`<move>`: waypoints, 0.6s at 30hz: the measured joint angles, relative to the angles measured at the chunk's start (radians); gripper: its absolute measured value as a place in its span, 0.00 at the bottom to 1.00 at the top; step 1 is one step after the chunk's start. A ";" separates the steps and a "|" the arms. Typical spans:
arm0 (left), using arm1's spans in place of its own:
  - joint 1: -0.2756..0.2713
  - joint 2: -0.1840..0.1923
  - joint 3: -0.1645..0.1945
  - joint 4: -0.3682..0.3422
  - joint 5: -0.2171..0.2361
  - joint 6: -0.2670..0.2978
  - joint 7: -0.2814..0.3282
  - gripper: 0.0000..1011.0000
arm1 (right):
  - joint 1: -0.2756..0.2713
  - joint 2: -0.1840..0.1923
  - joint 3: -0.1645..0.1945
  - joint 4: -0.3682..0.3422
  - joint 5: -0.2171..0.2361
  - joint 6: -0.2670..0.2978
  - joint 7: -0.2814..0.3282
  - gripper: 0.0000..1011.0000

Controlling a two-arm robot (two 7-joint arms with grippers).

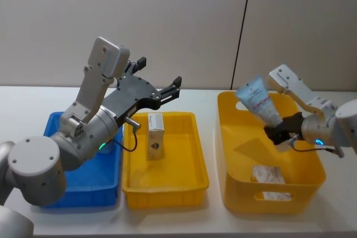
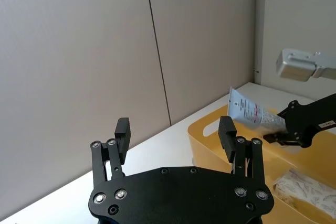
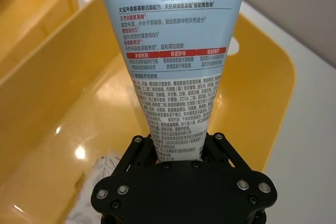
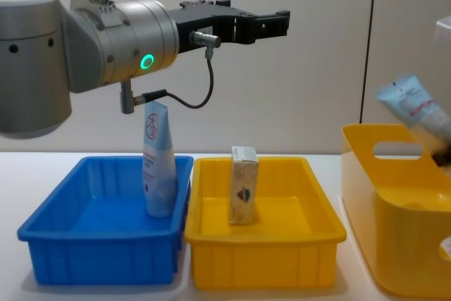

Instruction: Bimanual collaborative sorting of washing and personal care products

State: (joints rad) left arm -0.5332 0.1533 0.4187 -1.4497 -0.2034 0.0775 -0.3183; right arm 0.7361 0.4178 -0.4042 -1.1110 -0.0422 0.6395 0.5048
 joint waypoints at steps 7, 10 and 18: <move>0.000 0.000 0.000 0.000 0.000 0.000 0.000 0.99 | 0.085 0.007 -0.074 0.095 -0.045 0.059 0.084 0.22; 0.000 0.000 0.000 0.000 0.000 0.000 0.000 0.99 | 0.128 0.005 -0.112 0.146 -0.068 0.076 0.123 0.22; 0.000 0.000 0.000 0.000 0.000 0.000 0.000 0.99 | 0.212 -0.007 -0.182 0.256 -0.112 0.087 0.193 0.22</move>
State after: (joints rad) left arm -0.5332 0.1534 0.4187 -1.4496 -0.2034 0.0776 -0.3184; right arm 0.9477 0.4112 -0.5867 -0.8548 -0.1545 0.7269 0.6975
